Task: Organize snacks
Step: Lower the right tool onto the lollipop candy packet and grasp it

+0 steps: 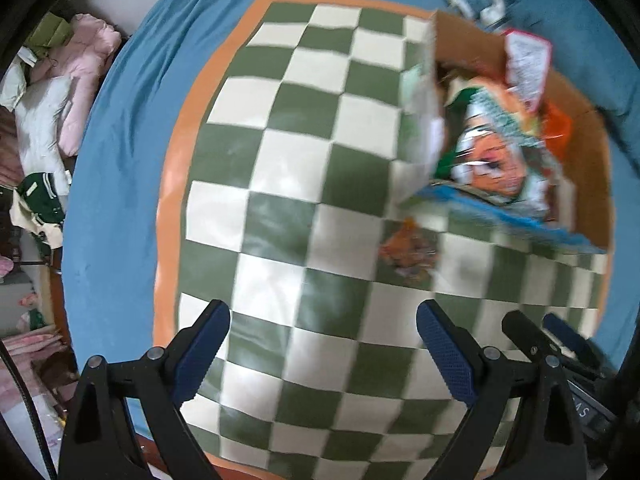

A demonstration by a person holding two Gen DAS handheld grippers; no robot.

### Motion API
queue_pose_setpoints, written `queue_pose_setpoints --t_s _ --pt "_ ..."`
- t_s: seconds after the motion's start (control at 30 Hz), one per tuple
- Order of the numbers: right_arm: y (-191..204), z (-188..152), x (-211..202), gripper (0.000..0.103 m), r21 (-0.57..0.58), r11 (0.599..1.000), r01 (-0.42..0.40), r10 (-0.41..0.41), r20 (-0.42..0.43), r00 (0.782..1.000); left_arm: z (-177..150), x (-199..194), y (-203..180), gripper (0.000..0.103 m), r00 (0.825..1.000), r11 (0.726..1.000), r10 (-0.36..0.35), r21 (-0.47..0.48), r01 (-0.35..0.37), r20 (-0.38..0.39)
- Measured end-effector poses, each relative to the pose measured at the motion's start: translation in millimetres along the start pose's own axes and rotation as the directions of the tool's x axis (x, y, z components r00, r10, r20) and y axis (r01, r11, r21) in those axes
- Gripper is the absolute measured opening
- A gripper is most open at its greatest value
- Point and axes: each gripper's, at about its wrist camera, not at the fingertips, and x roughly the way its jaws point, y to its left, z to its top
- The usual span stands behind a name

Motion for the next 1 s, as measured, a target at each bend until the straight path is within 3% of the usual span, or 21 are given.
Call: queue_pose_setpoints --t_s 0.33,0.4,0.73,1.0 --pt "50 24 98 0.098 -0.274 0.959 0.075 -0.079 -0.004 0.997 10 91 21 0.094 0.996 0.999 0.052 -0.011 -0.053 -0.072" --pt "57 27 113 0.09 -0.308 0.948 0.081 -0.089 -0.011 0.996 13 103 24 0.094 0.995 0.999 0.048 -0.019 -0.05 -0.083" --pt "74 32 166 0.087 -0.338 0.938 0.07 -0.092 -0.049 0.994 20 140 44 0.094 0.991 0.997 0.061 -0.036 -0.066 -0.119" --pt "103 31 192 0.087 -0.44 0.881 0.175 -0.196 -0.001 0.981 22 155 53 0.094 0.99 0.997 0.065 -0.039 -0.07 -0.129"
